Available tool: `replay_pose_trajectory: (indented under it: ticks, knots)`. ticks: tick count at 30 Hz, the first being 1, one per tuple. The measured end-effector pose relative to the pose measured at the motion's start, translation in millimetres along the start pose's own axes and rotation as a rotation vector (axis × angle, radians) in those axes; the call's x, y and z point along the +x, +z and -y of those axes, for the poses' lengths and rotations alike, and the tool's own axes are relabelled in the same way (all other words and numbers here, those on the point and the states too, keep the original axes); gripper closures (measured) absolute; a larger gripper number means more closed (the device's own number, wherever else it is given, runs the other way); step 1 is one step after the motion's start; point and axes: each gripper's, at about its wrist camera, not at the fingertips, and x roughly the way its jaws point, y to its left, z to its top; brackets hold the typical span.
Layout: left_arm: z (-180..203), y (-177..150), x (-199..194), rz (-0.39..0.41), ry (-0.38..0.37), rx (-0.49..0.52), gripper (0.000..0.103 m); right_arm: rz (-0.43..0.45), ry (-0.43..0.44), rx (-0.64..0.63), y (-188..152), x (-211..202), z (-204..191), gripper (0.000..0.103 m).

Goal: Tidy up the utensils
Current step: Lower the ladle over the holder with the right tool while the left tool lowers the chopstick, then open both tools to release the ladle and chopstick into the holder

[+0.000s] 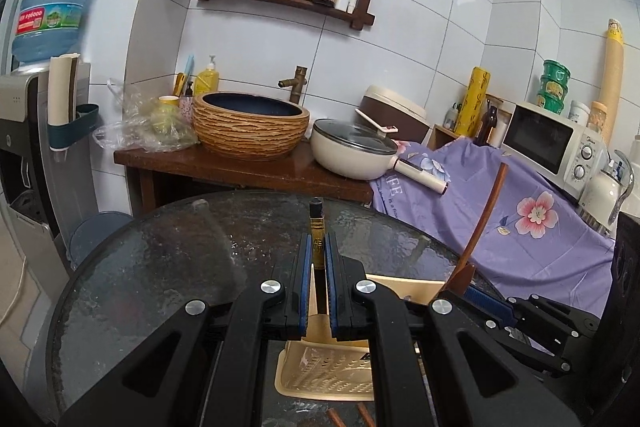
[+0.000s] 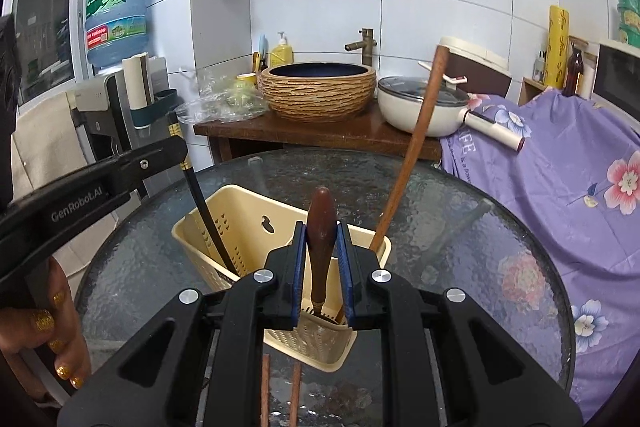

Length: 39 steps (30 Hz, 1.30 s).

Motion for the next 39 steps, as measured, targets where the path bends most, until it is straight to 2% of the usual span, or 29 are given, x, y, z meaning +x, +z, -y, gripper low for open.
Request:
replay_pose_trajectory:
  ticks: [2, 3, 4, 6, 10, 13, 14, 19, 23, 32, 39]
  knots:
    - [-0.6, 0.2, -1.3, -0.008, -0.009, -0.005, 0.095, 0.011, 0.004, 0.0, -0.8, -3.1, 0.4, 0.085]
    - [-1.5, 0.4, -3.1, -0.012, -0.013, -0.01, 0.093, 0.021, 0.006, 0.008, -1.8, -6.2, 1.6, 0.08]
    - [-2.4, 0.6, -5.4, -0.012, -0.016, -0.011, 0.086, 0.028, 0.01, 0.016, -2.9, -9.4, 2.7, 0.077]
    - [-3.1, 0.0, -11.7, -0.009, -0.018, -0.005, 0.072, 0.041, 0.018, 0.029, -6.2, -16.2, 4.6, 0.062]
    - [-6.8, -8.3, -26.6, -0.02, -0.006, 0.015, 0.046, 0.041, 0.038, 0.028, -18.9, -32.3, 2.1, 0.061]
    - [-15.1, -18.2, -36.8, -0.055, 0.008, -0.009, 0.016, 0.041, 0.047, 0.02, -32.0, -44.7, -1.1, 0.056]
    - [-17.8, -22.0, -40.2, -0.063, 0.008, -0.017, 0.01, 0.039, 0.053, 0.017, -36.8, -48.5, -2.0, 0.052]
    - [-27.0, -45.5, -56.1, -0.113, 0.017, -0.004, 0.006, -0.017, 0.095, 0.026, -62.5, -61.0, -6.5, 0.046]
    - [-29.7, -64.1, -64.4, -0.166, 0.007, 0.015, 0.006, -0.071, 0.129, 0.05, -85.0, -64.7, -10.6, 0.036]
    - [-39.1, -104.0, -65.2, -0.292, 0.024, 0.045, 0.006, -0.197, 0.151, 0.08, -124.7, -52.0, -15.8, 0.035]
    - [-50.8, -128.1, -65.0, -0.344, 0.055, 0.058, 0.006, -0.269, 0.137, 0.09, -144.6, -42.1, -12.7, 0.035]
